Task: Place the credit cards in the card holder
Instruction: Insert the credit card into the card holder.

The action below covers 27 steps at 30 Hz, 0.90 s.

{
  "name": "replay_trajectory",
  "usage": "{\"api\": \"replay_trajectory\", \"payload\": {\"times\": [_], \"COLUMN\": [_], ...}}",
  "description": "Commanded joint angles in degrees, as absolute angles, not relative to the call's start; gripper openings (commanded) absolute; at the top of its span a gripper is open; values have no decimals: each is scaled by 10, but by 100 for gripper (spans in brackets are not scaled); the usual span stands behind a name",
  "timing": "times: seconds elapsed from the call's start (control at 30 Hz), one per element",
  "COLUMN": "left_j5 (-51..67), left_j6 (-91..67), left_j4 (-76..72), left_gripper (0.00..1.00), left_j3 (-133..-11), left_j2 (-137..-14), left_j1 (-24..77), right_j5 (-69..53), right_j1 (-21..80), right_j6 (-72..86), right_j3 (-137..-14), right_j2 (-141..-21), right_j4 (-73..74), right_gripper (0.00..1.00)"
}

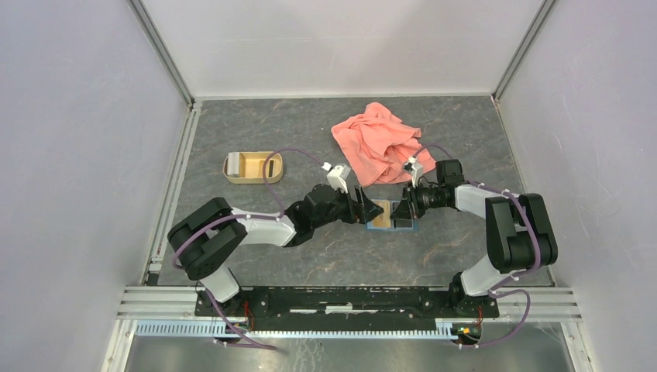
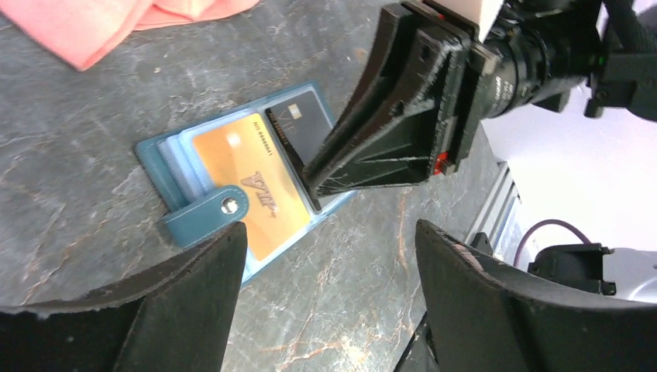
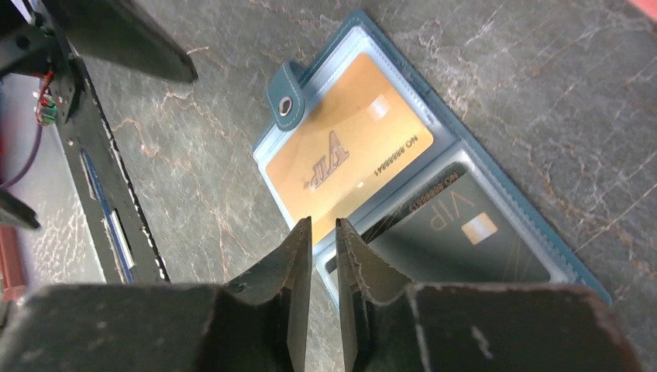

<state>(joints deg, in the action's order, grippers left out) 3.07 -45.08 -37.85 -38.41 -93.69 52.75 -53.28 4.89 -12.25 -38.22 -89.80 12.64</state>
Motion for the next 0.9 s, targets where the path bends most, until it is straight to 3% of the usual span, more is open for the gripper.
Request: {"api": "replay_trajectory", "payload": {"times": [0.0,0.17,0.53,0.87], "left_j5": [75,79,75,59], "left_j6": [-473,-490,-446,-447], "left_j4": [-445,-455,-416,-395], "left_gripper": [81,72,72,62], "left_j3": [-398,-406,-433,-421], "left_j2": [-971,-1007,-1025,-1004], "left_j1": [531,531,532,532], "right_j5": [-566,-549,-498,-484], "right_j1": [54,55,55,55], "right_j6": [-95,-97,-109,-111], "right_j3": [-413,-410,-417,-420], "right_j2": [-924,-934,-968,-982], "right_j4": [96,96,122,128], "right_gripper": [21,18,16,15]}}
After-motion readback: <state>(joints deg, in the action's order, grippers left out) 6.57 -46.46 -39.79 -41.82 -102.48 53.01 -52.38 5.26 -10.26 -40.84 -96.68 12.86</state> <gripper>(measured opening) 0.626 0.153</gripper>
